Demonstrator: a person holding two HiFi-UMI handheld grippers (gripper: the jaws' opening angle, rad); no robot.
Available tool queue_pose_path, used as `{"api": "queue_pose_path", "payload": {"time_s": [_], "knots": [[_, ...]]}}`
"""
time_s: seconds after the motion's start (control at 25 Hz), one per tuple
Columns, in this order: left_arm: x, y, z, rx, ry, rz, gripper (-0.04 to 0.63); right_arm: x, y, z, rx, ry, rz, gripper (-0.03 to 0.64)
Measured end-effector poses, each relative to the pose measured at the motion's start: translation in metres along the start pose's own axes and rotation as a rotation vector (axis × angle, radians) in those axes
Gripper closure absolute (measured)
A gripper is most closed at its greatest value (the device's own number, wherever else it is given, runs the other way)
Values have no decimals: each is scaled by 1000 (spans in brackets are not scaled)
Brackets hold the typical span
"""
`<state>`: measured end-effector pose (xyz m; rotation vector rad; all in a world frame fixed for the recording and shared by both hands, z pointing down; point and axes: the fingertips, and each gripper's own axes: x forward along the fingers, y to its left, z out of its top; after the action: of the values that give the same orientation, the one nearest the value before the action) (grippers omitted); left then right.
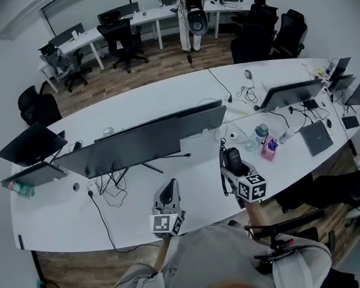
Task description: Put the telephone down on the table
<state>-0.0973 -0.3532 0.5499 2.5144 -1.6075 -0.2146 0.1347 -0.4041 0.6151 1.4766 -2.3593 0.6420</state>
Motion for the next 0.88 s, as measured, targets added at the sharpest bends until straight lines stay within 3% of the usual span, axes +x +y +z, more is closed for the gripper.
{"api": "queue_pose_path", "payload": {"time_s": [0.48, 0.88], "knots": [[-18, 5, 15, 33, -9, 65, 585, 55, -48, -67, 39, 154, -34, 334], [-39, 10, 14, 38, 4, 116, 586, 92, -77, -160, 61, 341, -63, 334]]}}
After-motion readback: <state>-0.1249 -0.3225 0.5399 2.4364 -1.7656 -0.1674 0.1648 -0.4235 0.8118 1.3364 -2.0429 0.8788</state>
